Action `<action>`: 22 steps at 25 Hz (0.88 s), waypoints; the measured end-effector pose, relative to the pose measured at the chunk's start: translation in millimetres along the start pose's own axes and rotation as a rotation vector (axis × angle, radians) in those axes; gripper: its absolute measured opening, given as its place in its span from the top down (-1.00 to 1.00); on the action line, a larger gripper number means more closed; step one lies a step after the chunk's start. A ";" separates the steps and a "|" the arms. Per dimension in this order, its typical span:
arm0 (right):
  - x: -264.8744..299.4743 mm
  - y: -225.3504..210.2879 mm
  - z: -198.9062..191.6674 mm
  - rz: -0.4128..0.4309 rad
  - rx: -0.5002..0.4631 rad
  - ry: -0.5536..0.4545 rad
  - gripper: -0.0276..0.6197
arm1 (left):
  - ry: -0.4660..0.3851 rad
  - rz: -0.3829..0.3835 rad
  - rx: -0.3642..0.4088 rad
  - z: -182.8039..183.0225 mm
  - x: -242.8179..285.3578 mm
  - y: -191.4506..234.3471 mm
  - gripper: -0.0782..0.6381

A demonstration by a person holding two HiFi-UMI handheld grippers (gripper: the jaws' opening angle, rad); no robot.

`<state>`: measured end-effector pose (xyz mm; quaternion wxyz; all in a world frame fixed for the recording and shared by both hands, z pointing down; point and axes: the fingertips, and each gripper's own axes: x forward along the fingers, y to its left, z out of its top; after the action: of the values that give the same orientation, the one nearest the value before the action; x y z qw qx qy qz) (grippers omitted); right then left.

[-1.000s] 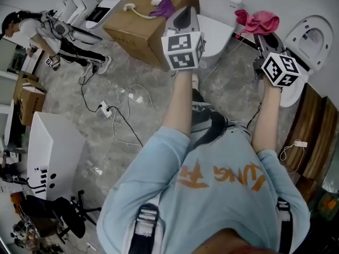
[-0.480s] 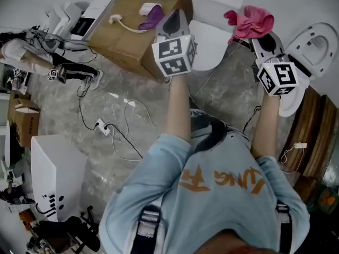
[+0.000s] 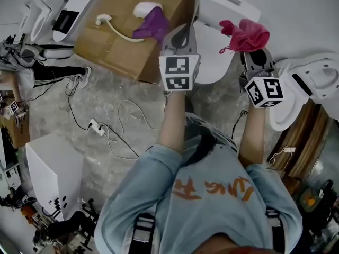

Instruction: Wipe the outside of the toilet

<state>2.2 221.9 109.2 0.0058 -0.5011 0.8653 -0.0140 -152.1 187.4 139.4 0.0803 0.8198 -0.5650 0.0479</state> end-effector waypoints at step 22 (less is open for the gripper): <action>172.4 -98.2 -70.8 -0.064 0.130 0.265 0.68 | 0.205 -0.076 -0.117 -35.9 177.7 70.3 0.72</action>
<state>-0.2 24.8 183.6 -0.0767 -0.5207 0.8393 -0.1362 -153.9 6.3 210.2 0.1869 0.8254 -0.5241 0.0956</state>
